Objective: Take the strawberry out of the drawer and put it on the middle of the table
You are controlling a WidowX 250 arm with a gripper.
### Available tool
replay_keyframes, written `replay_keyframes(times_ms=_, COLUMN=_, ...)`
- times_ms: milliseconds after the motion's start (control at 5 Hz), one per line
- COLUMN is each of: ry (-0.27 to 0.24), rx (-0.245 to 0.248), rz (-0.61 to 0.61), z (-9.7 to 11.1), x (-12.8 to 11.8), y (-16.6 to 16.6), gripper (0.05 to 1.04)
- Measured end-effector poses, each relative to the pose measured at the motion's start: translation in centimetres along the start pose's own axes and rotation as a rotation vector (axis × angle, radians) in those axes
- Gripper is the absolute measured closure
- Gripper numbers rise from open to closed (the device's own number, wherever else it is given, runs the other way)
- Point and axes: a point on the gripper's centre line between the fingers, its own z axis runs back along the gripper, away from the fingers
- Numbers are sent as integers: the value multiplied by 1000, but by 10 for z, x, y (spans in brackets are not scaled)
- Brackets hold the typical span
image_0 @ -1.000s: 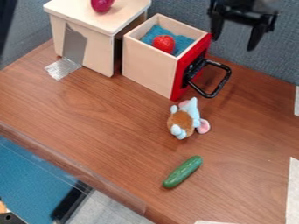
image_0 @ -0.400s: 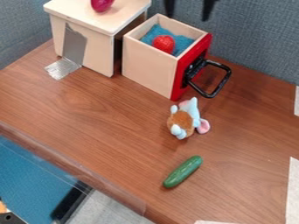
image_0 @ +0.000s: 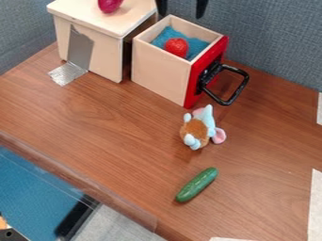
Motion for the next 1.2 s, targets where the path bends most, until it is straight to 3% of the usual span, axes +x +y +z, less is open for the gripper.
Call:
replay_keyframes(times_ms=600, ry=98, rx=145, rz=-40, z=-62, x=0, y=-10, gripper=82)
replay_keyframes(times_ms=800, ry=123, rx=181, rz=-71, z=-72, x=1, y=-7, gripper=82)
replay_keyframes(times_ms=1000, ry=144, rx=195, rz=-78, z=-76, x=-1, y=-6, gripper=130)
replay_keyframes(times_ms=1200, ry=145, rx=180, rz=-91, z=-80, x=-2, y=-6, gripper=361)
